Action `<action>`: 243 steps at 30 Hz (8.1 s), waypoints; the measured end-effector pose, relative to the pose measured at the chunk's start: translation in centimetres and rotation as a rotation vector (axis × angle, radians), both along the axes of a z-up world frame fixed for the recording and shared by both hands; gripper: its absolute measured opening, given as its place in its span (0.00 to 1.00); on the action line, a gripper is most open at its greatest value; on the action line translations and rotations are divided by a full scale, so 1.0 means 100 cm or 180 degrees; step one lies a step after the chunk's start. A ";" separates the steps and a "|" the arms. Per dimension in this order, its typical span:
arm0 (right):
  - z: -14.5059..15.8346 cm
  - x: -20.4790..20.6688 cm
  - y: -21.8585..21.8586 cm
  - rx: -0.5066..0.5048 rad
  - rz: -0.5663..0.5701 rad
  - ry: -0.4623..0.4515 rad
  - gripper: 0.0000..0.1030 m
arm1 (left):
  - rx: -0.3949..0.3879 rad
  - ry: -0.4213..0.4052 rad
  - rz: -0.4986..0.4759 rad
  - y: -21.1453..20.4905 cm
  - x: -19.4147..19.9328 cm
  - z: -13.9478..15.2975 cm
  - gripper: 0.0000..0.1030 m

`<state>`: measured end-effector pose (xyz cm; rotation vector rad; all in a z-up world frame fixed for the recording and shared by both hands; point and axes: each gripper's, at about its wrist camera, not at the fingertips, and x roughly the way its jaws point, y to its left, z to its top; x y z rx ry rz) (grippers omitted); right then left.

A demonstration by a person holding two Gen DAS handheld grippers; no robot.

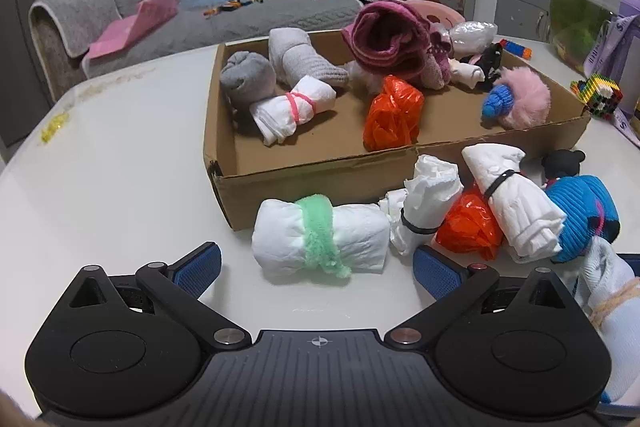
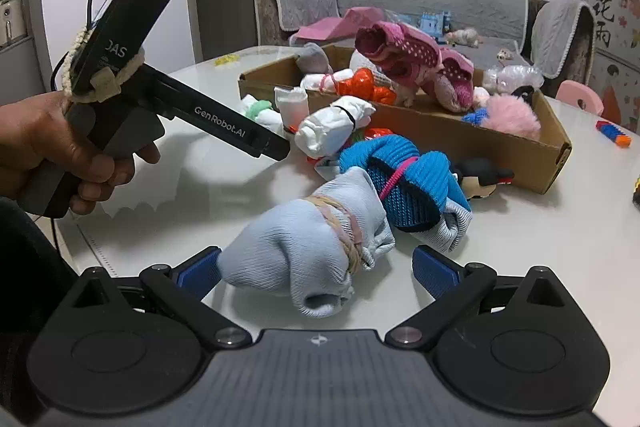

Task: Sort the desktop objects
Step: 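Grasp the white sock with green band in the left tool while the right tool grasps the light-blue sock, then carry both socks over the box and open both tools to drop them, then move both open tools back toward the items lying beside the box, then grasp the blue-and-grey sock with the right tool while the left tool grasps the black-banded white roll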

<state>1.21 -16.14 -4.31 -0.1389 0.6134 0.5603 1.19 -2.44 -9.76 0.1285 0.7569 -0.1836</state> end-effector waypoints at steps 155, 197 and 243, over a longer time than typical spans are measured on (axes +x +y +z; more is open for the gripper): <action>0.050 -0.009 -0.080 0.0316 0.0014 -0.0187 0.89 | -0.0035 -0.0240 -0.0778 -0.082 -0.021 0.042 0.86; 0.013 0.017 -0.081 0.0444 -0.0096 0.0269 0.99 | -0.0199 0.0014 -0.0055 0.015 -0.055 0.019 0.91; 0.003 -0.044 -0.031 0.0324 -0.0952 -0.0168 0.86 | -0.0158 -0.0111 -0.0172 -0.047 -0.030 -0.002 0.65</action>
